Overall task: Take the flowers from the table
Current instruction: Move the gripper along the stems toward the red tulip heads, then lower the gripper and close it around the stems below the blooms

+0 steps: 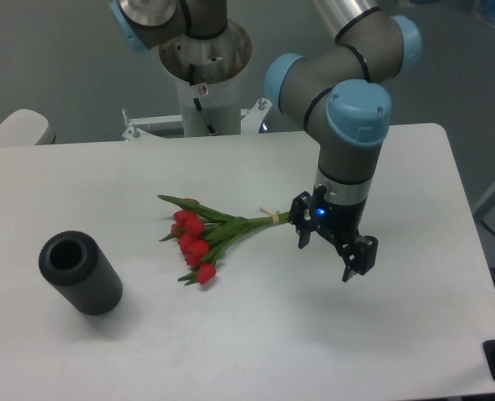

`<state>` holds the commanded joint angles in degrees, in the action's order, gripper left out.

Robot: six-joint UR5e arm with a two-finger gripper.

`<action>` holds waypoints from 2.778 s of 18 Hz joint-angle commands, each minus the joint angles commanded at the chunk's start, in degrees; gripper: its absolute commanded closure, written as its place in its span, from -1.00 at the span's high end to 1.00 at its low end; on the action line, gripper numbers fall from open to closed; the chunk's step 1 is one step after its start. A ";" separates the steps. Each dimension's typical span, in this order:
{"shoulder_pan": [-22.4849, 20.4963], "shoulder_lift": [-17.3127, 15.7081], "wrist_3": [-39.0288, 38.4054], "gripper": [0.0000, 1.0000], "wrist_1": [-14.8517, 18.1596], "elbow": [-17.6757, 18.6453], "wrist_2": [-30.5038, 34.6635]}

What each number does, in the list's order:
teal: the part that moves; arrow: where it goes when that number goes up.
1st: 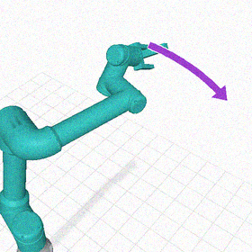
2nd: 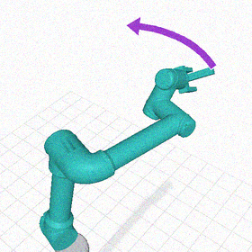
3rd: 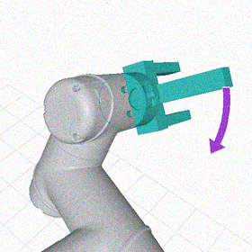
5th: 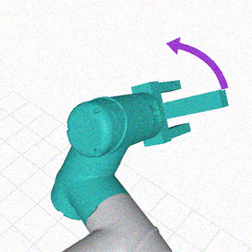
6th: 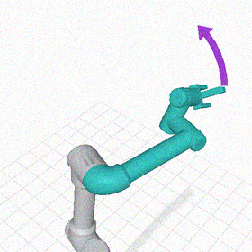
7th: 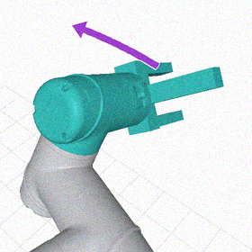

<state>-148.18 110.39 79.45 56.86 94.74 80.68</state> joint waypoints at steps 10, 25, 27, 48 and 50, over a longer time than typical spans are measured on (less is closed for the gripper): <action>3.07 -2.90 3.17 1.00 0.09 10.11 8.97; 9.40 -4.83 -1.31 1.00 -5.88 21.37 7.39; 9.75 -5.01 -1.57 1.00 -6.06 21.72 7.39; 13.01 -1.67 -2.02 -0.20 -8.79 18.99 7.30; 12.92 -1.76 -1.93 -0.26 -8.79 18.47 7.30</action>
<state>-135.26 108.63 77.52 48.08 113.21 87.98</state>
